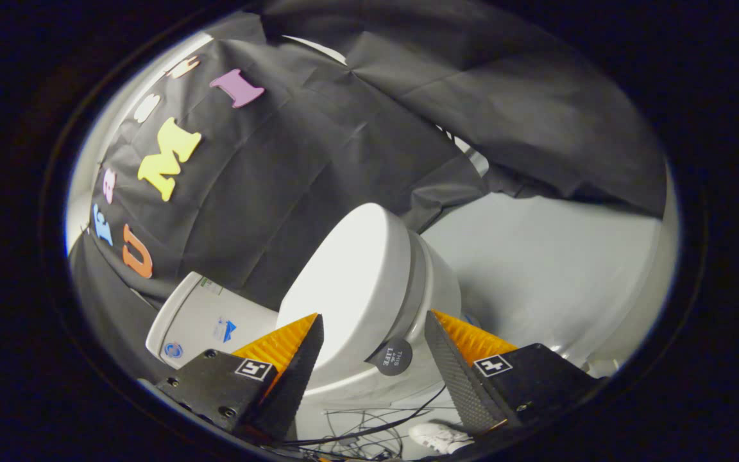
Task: Open the toilet lid.
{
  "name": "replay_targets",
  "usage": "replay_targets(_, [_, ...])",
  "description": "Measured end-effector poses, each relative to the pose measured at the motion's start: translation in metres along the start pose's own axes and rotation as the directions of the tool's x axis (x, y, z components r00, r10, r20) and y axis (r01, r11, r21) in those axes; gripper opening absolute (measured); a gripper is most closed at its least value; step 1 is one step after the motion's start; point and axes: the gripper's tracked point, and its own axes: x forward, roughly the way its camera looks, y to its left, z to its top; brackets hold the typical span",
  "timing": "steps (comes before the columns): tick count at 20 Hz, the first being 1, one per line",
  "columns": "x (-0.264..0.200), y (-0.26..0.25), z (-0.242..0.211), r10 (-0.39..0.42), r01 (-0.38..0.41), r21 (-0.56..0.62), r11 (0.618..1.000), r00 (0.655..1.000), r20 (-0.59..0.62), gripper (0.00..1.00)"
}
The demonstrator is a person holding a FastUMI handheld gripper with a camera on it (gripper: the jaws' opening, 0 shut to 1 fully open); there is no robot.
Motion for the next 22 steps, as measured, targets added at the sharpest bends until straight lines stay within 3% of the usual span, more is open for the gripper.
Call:
replay_targets(10, [0.019, -0.019, -0.040, 0.000, 0.018, 0.106, 0.994, 0.986, -0.169, 0.94])
replay_targets(14, [0.024, -0.019, -0.048, 0.016, 0.013, 0.132, 0.991, 0.977, -0.214, 0.77])
replay_targets(19, [0.031, -0.018, -0.052, 0.014, 0.019, 0.142, 0.990, 0.974, -0.227, 0.32])
replay_targets(22, [0.027, -0.016, -0.047, 0.035, -0.002, 0.146, 0.989, 0.973, -0.228, 0.21])
